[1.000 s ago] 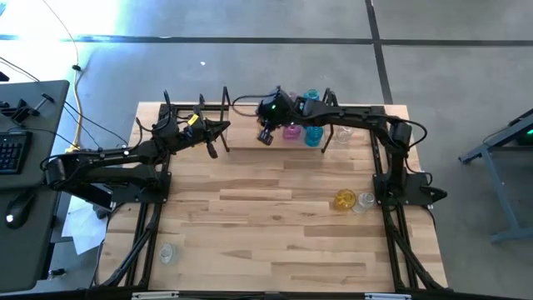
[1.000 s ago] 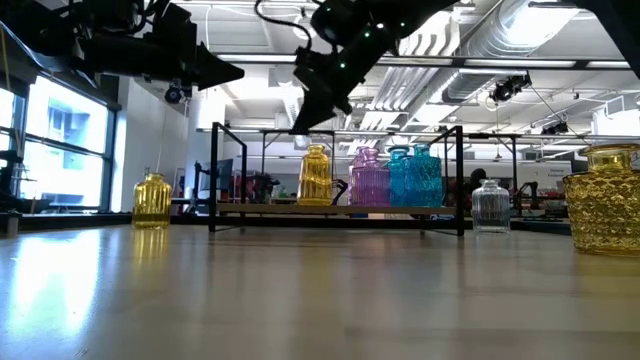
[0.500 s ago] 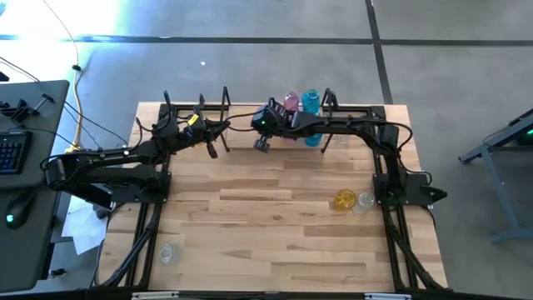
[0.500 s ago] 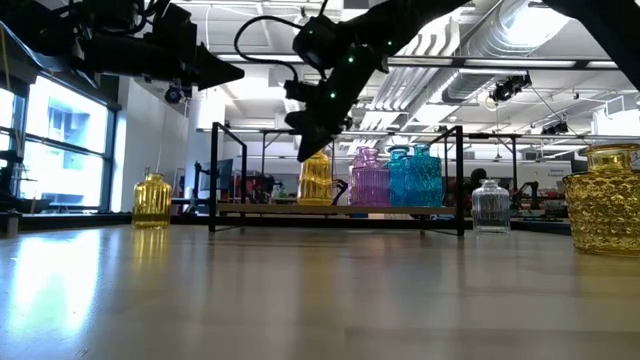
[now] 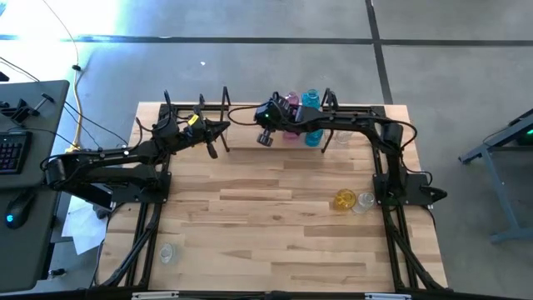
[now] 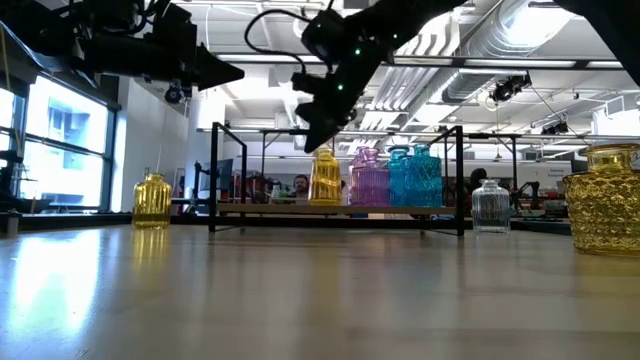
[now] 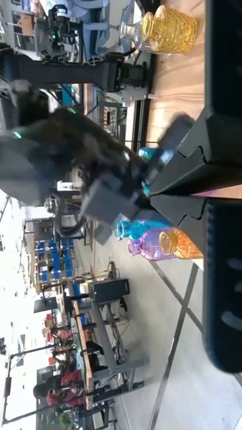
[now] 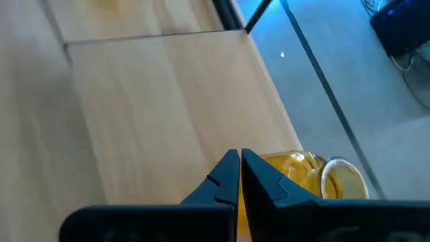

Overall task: Sort vases onto shelf
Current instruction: Put the bottom left yellow vase on the shelf

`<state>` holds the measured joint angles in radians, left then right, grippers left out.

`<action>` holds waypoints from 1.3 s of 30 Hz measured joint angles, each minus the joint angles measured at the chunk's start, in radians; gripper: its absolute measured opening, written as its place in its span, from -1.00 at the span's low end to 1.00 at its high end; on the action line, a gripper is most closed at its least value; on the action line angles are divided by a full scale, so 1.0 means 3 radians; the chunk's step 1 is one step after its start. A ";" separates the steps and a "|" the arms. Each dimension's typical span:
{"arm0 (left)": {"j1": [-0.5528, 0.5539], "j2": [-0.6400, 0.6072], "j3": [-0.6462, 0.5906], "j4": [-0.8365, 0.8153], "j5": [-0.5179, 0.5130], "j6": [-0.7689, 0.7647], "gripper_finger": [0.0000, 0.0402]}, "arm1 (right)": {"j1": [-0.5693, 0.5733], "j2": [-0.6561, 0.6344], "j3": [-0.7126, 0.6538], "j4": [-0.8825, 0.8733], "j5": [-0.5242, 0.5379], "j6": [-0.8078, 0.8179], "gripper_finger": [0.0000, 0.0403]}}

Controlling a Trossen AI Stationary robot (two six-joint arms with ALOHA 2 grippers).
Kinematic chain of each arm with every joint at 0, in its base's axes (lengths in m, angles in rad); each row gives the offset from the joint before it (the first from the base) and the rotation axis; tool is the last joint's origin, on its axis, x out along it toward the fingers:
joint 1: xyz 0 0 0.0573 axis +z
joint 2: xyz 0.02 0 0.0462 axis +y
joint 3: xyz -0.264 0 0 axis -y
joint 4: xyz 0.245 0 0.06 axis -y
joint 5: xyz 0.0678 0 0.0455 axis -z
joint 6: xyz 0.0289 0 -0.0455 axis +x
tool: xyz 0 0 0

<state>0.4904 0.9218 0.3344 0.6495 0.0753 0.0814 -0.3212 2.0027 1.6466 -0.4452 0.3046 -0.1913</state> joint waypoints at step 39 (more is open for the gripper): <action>0.0001 0.0000 0.0000 -0.0006 -0.0001 -0.0109 -1.00 | -0.0201 -0.0061 0.0000 -0.0550 -0.0503 0.0108 -1.00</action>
<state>0.4908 0.9218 0.3344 0.6476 0.0752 0.0486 -0.3816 1.9843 1.6466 -0.6102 0.1535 -0.1590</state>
